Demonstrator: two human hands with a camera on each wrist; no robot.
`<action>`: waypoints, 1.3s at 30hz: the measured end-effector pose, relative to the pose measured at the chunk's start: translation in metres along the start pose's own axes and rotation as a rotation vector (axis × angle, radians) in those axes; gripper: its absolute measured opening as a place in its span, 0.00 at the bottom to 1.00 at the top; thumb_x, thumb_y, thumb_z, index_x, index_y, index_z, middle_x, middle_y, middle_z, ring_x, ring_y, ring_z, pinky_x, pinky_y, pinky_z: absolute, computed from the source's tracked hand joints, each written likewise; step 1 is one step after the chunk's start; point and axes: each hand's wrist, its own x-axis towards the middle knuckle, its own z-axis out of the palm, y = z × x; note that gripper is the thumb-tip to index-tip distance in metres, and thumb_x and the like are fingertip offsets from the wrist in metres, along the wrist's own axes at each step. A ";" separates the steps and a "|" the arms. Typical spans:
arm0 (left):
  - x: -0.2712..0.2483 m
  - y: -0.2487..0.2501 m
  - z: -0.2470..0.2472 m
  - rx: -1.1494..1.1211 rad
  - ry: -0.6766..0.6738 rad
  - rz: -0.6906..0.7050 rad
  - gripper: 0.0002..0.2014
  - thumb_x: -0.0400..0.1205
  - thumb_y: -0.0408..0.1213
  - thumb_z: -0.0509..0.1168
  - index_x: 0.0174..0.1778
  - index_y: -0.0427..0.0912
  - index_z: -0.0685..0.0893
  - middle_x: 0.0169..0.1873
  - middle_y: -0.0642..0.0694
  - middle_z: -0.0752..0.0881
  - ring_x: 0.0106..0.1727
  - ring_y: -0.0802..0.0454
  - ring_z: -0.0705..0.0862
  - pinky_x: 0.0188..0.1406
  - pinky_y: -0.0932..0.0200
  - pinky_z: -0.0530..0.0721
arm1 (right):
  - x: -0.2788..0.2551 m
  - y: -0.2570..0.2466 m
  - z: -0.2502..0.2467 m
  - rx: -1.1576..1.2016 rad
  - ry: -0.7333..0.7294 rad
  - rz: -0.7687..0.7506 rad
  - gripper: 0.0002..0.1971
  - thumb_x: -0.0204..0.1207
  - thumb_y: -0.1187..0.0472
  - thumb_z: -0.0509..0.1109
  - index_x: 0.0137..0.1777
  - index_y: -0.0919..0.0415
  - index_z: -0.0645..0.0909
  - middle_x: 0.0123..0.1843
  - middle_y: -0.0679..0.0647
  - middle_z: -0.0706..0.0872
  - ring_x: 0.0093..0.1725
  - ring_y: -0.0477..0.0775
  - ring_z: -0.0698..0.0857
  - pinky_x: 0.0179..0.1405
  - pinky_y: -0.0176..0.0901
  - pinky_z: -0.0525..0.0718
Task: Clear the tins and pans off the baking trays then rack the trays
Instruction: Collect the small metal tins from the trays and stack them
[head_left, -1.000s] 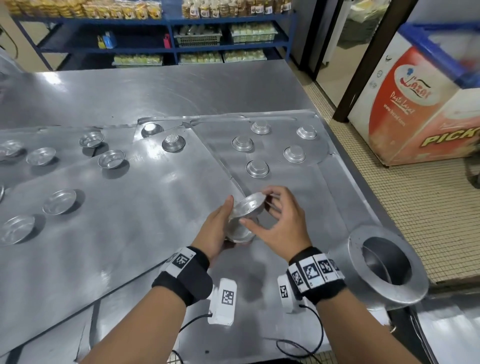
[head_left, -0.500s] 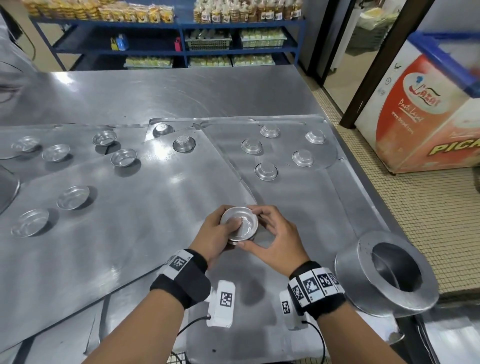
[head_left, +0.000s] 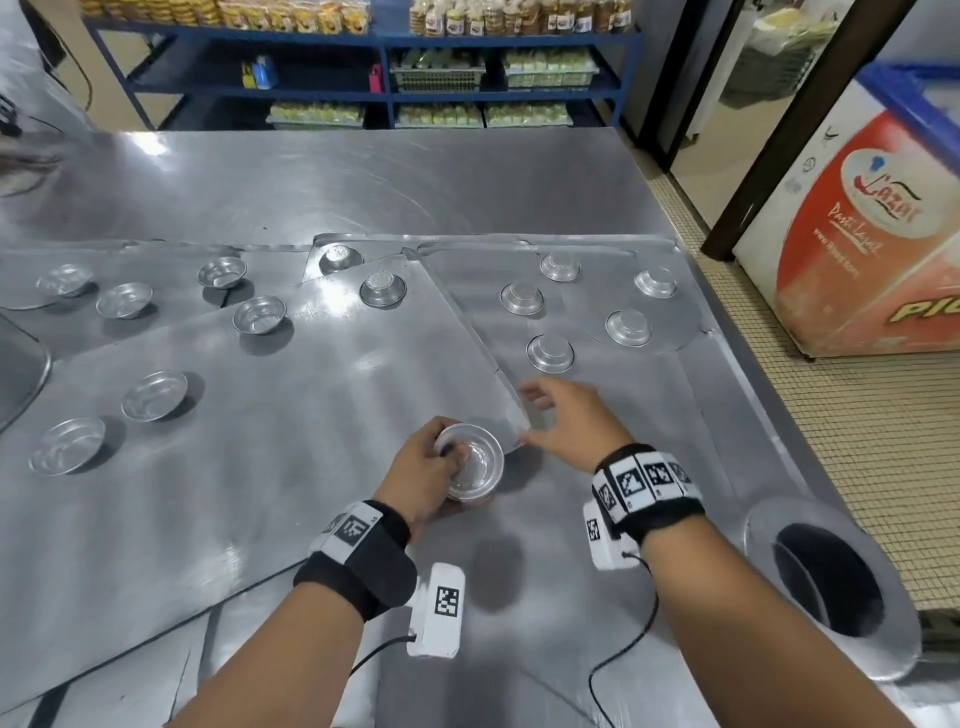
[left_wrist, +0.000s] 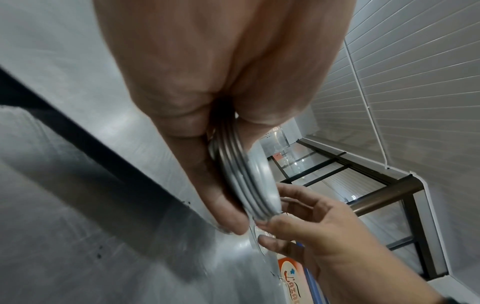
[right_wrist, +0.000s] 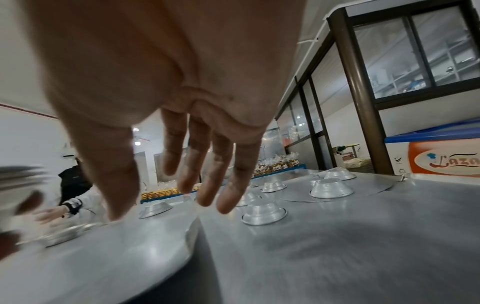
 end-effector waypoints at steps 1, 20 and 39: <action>0.002 0.001 -0.001 0.020 0.012 0.015 0.06 0.80 0.30 0.68 0.47 0.45 0.86 0.44 0.36 0.85 0.45 0.38 0.84 0.46 0.23 0.88 | 0.013 0.002 -0.003 -0.031 0.023 0.028 0.26 0.67 0.61 0.81 0.67 0.54 0.81 0.62 0.48 0.87 0.58 0.48 0.85 0.64 0.47 0.83; 0.021 0.000 -0.018 0.109 0.087 0.012 0.10 0.75 0.35 0.67 0.51 0.40 0.84 0.39 0.45 0.87 0.42 0.47 0.83 0.48 0.46 0.82 | 0.141 0.061 0.005 -0.404 0.107 0.344 0.31 0.68 0.49 0.78 0.66 0.66 0.75 0.66 0.66 0.78 0.70 0.69 0.72 0.63 0.55 0.77; -0.003 0.025 -0.014 -0.311 0.001 -0.224 0.14 0.88 0.45 0.65 0.56 0.36 0.83 0.50 0.34 0.86 0.47 0.38 0.88 0.35 0.43 0.92 | -0.026 -0.045 0.024 0.430 0.444 -0.165 0.36 0.58 0.54 0.87 0.67 0.50 0.75 0.64 0.47 0.78 0.63 0.42 0.83 0.67 0.41 0.82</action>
